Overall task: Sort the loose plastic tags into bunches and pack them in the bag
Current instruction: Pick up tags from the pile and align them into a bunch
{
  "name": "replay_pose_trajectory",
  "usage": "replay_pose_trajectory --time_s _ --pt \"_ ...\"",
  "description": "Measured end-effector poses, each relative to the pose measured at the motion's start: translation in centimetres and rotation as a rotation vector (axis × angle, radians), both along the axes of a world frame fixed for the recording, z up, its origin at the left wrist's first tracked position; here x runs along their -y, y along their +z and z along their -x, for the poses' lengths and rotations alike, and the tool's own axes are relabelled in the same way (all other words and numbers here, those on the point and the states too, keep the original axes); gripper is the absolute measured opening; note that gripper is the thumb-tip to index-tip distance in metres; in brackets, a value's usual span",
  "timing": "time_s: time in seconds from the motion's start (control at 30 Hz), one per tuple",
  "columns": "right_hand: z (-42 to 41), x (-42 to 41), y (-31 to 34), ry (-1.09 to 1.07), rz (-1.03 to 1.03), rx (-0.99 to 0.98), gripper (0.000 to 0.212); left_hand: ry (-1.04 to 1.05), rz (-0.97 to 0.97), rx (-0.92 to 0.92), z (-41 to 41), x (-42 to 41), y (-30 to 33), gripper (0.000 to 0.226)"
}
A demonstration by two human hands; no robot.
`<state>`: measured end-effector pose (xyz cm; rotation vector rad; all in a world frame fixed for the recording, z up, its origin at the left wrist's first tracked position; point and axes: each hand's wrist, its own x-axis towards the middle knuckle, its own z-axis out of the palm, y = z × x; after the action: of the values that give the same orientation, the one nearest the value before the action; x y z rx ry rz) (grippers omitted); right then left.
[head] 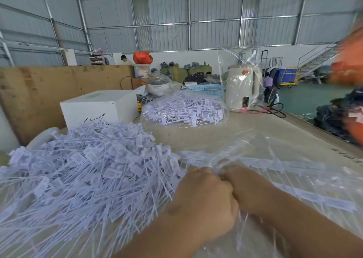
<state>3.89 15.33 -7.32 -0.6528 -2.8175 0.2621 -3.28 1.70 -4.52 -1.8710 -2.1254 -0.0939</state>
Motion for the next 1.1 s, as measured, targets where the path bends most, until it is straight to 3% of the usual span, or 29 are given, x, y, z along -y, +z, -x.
replay_pose_trajectory --time_s 0.1,0.27,0.37,0.47,0.57,0.7,0.8,0.9,1.1 --pt "0.6 -0.3 0.1 0.119 -0.034 -0.098 0.027 0.235 0.064 -0.047 1.0 -0.4 -0.7 0.042" --pt "0.1 -1.8 0.2 0.171 0.015 -0.033 0.056 0.449 0.094 -0.081 2.6 -1.0 -1.1 0.060" --pt "-0.1 -2.3 0.3 0.165 0.032 -0.016 0.049 0.452 0.024 -0.009 3.2 -0.9 -1.0 0.079" --pt "-0.3 -2.6 0.7 0.183 0.024 -0.006 0.041 0.408 -0.106 0.093 4.0 -0.5 -0.7 0.083" --pt "-0.4 -2.8 0.9 0.175 0.033 -0.056 0.020 0.406 -0.199 0.175 4.8 0.1 -0.1 0.063" --pt "0.3 -3.0 1.4 0.164 0.080 0.015 0.033 0.410 -0.056 0.142 5.2 0.6 -0.5 0.024" --pt "1.7 -2.5 2.5 0.069 -0.080 0.041 0.015 0.399 0.017 0.118 4.9 0.6 -0.9 0.030" --pt "3.9 -0.7 3.2 0.074 -0.307 0.039 0.029 0.399 -0.011 0.124 4.8 0.6 -1.0 0.032" --pt "8.0 1.9 2.0 -0.076 -0.203 0.189 0.031 0.394 -0.059 0.174 4.9 0.7 -1.2 0.035"
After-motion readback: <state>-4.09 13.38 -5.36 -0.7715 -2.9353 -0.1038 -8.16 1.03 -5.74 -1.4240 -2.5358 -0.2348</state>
